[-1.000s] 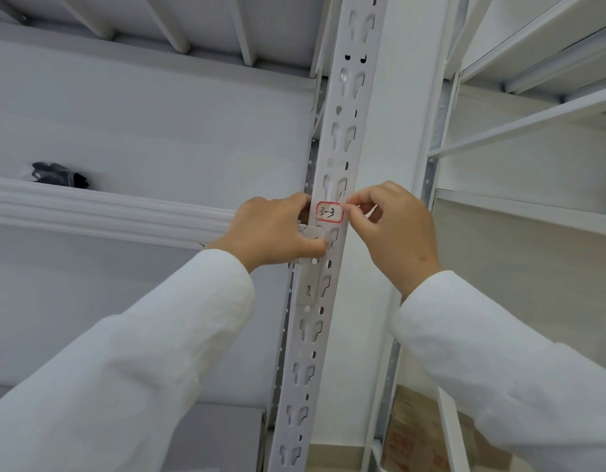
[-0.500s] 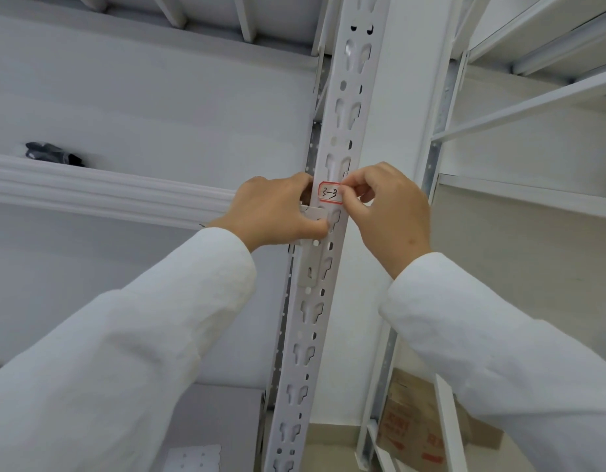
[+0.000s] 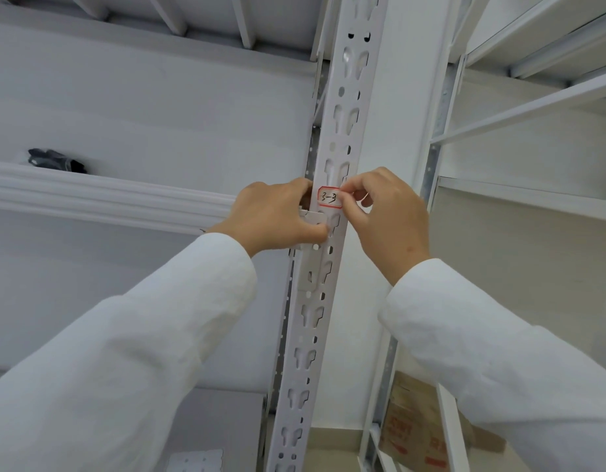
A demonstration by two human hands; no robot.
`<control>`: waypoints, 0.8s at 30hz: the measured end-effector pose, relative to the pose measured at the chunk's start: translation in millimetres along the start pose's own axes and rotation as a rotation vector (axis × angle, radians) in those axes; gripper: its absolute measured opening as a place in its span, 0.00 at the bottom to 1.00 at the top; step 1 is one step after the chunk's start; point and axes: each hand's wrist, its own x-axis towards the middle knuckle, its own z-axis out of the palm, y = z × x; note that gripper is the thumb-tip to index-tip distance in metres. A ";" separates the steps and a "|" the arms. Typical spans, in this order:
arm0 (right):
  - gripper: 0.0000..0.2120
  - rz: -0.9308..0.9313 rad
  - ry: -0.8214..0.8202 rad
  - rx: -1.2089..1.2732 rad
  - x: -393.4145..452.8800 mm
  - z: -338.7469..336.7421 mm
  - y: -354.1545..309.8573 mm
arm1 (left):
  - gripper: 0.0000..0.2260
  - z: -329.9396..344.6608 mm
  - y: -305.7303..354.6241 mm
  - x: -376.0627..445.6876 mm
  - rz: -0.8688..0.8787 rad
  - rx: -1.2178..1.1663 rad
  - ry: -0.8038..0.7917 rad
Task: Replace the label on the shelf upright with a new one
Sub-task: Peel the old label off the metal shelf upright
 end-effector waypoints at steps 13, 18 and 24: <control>0.04 -0.005 -0.029 0.062 -3.4 -5.5 5.0 | 0.13 -1.1 0.5 0.2 -0.002 0.009 -0.024; 0.03 -0.025 -0.033 0.006 -0.2 -1.9 2.0 | 0.14 -2.3 1.1 -0.5 -0.005 0.006 -0.022; 0.03 0.092 -0.112 0.019 4.9 -2.5 -2.9 | 0.14 -1.6 2.0 -0.7 -0.021 0.002 -0.019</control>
